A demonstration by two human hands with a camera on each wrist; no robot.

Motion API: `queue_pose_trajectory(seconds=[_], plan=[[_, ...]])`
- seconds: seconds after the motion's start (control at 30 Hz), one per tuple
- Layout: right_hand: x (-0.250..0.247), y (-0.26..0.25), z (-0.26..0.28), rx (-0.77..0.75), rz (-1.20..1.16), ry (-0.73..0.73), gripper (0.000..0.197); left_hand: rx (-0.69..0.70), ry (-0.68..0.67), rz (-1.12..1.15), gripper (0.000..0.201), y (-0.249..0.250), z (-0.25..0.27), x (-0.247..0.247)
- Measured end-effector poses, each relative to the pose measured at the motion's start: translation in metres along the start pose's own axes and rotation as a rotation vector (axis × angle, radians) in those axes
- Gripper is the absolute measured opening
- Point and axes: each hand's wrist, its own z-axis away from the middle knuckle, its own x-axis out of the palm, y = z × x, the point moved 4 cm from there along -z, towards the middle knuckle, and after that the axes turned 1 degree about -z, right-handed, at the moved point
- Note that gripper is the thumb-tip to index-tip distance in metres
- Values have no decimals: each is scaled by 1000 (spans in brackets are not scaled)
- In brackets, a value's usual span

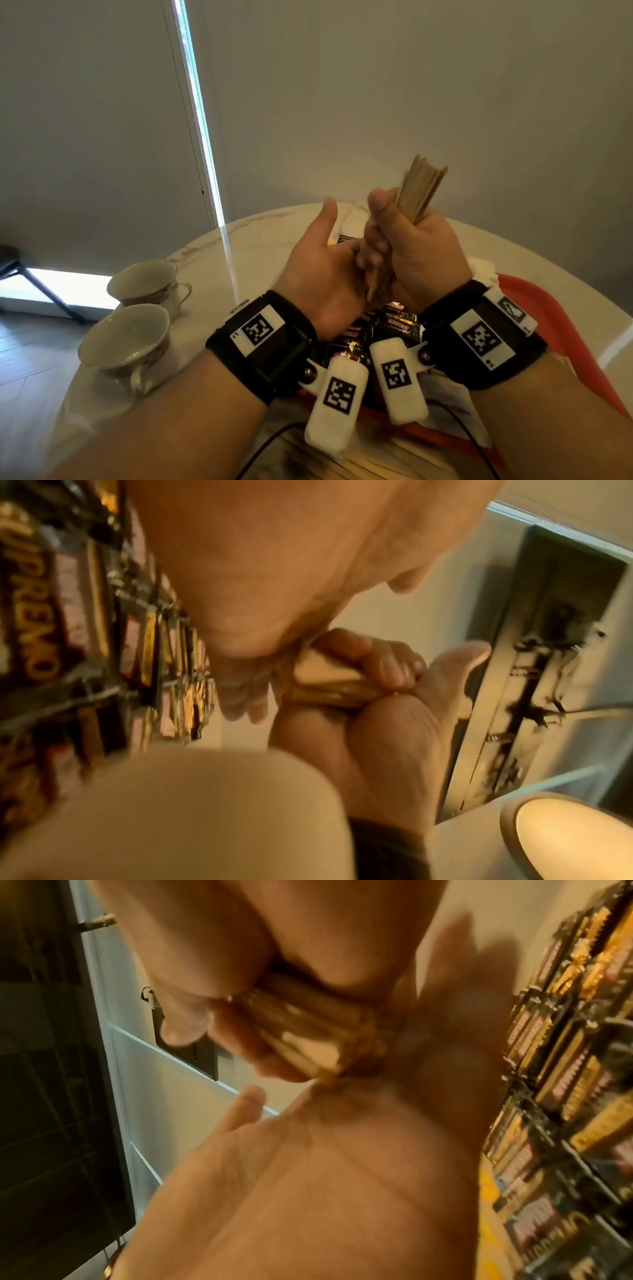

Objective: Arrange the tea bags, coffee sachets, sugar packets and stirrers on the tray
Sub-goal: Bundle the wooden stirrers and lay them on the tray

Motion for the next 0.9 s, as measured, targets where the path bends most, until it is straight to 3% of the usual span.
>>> queue_pose_trajectory(seconds=[0.17,0.23,0.37,0.43,0.57,0.67,0.73,0.83,0.9], plan=[[6,-4,7,182,355,-309,13,261,-21,-273,83,24,7,3],[11,-3,12,243,443,-436,5,299,-77,-401,84,29,13,5],[14,7,16,356,419,-535,11,364,-19,-639,31,43,24,11],[16,13,18,389,421,-572,12,428,-1,-752,17,47,30,16],[17,13,17,437,304,-586,18,506,18,-688,37,48,37,18],[12,8,15,530,96,-482,30,632,110,-429,48,58,37,12],[7,8,12,575,-26,-257,42,748,193,-299,49,66,37,6],[2,15,9,627,-200,54,51,862,253,-335,47,67,42,10],[5,18,9,666,-273,83,51,878,230,-452,48,61,42,18]])
